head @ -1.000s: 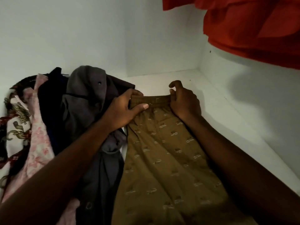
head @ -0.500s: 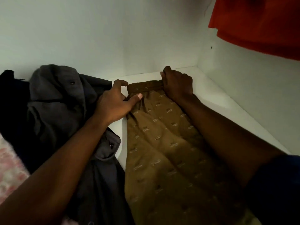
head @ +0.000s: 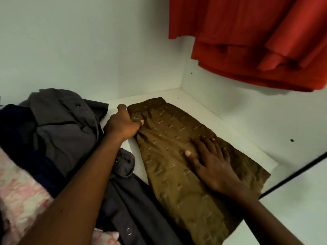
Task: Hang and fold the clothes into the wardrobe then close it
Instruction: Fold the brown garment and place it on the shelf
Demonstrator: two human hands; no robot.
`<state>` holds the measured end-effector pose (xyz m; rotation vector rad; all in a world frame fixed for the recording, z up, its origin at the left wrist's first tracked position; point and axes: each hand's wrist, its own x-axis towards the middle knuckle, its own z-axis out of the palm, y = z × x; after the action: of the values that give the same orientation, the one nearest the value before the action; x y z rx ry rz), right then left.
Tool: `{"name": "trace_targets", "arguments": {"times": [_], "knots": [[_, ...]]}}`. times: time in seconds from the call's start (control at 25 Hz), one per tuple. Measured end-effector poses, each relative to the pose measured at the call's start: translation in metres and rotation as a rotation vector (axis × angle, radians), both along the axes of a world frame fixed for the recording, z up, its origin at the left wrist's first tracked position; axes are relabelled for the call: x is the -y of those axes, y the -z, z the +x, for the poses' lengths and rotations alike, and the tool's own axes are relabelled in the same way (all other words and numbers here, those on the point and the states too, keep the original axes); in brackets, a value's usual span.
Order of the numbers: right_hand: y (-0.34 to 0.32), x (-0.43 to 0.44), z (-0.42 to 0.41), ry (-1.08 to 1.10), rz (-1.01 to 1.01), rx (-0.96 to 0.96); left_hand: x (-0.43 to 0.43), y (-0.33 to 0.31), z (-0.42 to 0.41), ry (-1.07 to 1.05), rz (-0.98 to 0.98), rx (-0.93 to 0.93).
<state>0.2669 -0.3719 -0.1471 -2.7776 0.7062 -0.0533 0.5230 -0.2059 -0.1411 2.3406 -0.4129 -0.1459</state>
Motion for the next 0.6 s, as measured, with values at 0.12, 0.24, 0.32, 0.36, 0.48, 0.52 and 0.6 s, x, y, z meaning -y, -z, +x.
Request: {"name": "trace_targets", "arguments": {"times": [0.12, 0.24, 0.32, 0.36, 0.48, 0.52, 0.6], "knots": [[0.003, 0.023, -0.002, -0.023, -0.08, -0.058, -0.003, 0.001, -0.007, -0.019, -0.079, 0.024], [-0.014, 0.03, 0.0, -0.023, -0.129, -0.063, -0.003, 0.002, -0.022, -0.043, -0.129, 0.087], [-0.025, 0.001, -0.013, -0.018, -0.086, 0.092, -0.006, 0.002, -0.022, -0.097, -0.217, 0.043], [-0.029, -0.021, -0.023, -0.042, -0.026, 0.184, -0.007, 0.001, -0.02, -0.123, -0.25, -0.005], [-0.035, -0.077, -0.046, -0.21, -0.066, 0.079, -0.01, -0.005, -0.021, -0.111, -0.266, -0.148], [-0.034, -0.086, -0.047, -0.225, -0.128, -0.002, -0.01, -0.007, -0.024, -0.087, -0.231, -0.177], [-0.031, -0.095, -0.043, -0.174, -0.23, -0.049, -0.008, -0.011, -0.031, -0.044, -0.146, -0.173]]}}
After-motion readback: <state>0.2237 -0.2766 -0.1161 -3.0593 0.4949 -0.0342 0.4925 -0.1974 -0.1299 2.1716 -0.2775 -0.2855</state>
